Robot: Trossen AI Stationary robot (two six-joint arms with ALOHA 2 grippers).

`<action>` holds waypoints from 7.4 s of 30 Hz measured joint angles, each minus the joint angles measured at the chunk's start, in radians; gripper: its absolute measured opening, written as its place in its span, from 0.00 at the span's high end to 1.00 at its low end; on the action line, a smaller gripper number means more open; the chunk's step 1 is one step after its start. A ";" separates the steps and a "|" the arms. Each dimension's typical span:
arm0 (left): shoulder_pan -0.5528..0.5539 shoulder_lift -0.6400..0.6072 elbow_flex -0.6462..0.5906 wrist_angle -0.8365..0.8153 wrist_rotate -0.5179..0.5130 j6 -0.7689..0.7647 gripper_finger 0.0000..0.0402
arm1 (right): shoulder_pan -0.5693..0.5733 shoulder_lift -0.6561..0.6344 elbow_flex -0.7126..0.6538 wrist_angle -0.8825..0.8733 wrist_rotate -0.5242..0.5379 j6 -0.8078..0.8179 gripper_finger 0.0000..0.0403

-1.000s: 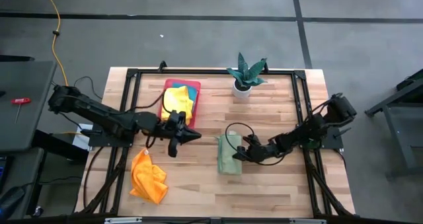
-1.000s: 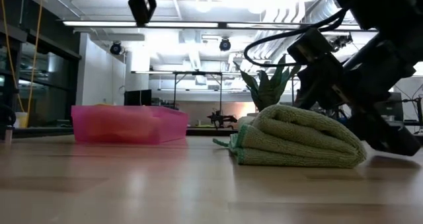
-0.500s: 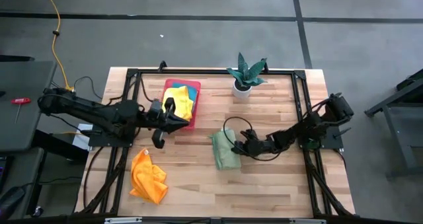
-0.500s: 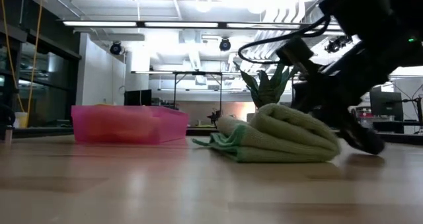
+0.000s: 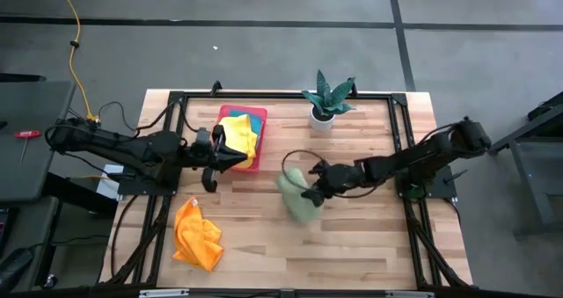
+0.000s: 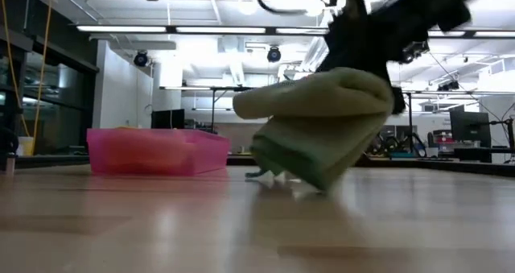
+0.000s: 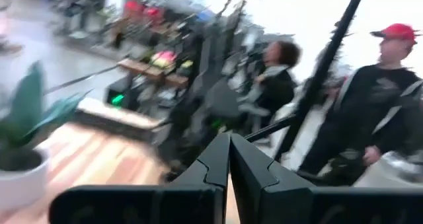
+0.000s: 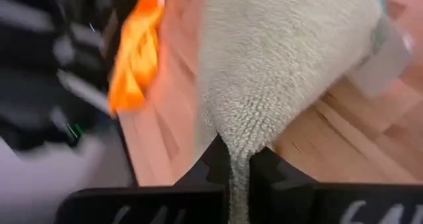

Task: Fold microfiber towels
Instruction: Put the folded green microfiber towel into the pink bin

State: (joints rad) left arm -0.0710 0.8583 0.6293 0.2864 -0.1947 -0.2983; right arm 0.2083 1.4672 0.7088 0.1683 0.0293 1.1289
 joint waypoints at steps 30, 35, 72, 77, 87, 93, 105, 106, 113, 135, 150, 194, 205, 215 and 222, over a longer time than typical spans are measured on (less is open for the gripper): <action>0.216 0.734 0.653 -0.561 0.632 0.202 0.27 | 0.022 0.101 0.620 -0.831 -0.154 -0.858 1.00; 0.216 0.841 0.702 -0.597 0.708 0.184 0.27 | 0.023 0.100 0.620 -0.825 -0.144 -0.872 1.00; 0.200 0.892 0.709 -0.860 0.730 0.302 0.95 | -0.008 0.100 0.620 -0.789 -0.138 -0.919 1.00; 0.209 0.864 0.710 -0.903 0.724 0.267 0.97 | -0.009 0.098 0.620 -0.788 -0.118 -0.899 0.98; 0.253 0.736 0.708 -1.127 0.677 0.246 0.98 | -0.037 0.094 0.620 -0.875 -0.058 -0.842 0.68; 0.327 0.619 0.708 -1.251 0.605 0.249 0.98 | -0.065 0.064 0.620 -0.957 -0.026 -0.849 0.54; 0.723 0.471 0.708 -1.287 0.511 0.185 0.99 | -0.126 -0.034 0.620 -1.018 0.041 -0.837 0.53; 0.754 0.468 0.708 -1.270 0.518 0.176 0.99 | -0.130 -0.039 0.620 -1.021 0.044 -0.833 0.53; 0.935 0.468 0.616 -1.217 0.713 0.151 0.99 | -0.143 -0.051 0.620 -1.038 0.048 -0.821 0.53; 1.108 0.846 0.814 -1.478 0.954 0.420 0.99 | -0.127 -0.050 0.620 -1.040 0.064 -0.691 0.53; 1.147 0.871 0.719 -1.490 1.094 0.627 0.99 | -0.121 -0.050 0.620 -1.040 0.086 -0.680 0.53; 1.109 0.872 0.713 -1.309 0.957 0.236 0.99 | -0.122 -0.049 0.620 -1.039 0.115 -0.660 0.53; 1.140 0.872 0.754 -1.488 0.693 0.333 0.99 | -0.122 -0.049 0.620 -1.039 0.115 -0.657 0.53; 1.140 0.872 0.743 -1.488 0.568 0.346 0.98 | -0.122 -0.049 0.620 -1.016 0.114 -0.657 0.53; 1.131 0.896 0.742 -1.465 0.565 0.344 0.96 | -0.122 -0.049 0.620 -1.017 0.114 -0.657 0.53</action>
State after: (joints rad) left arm 1.0603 1.7541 1.3712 -1.1789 0.3703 0.0455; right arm 0.0860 1.4181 1.3285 -0.8482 0.1436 0.4717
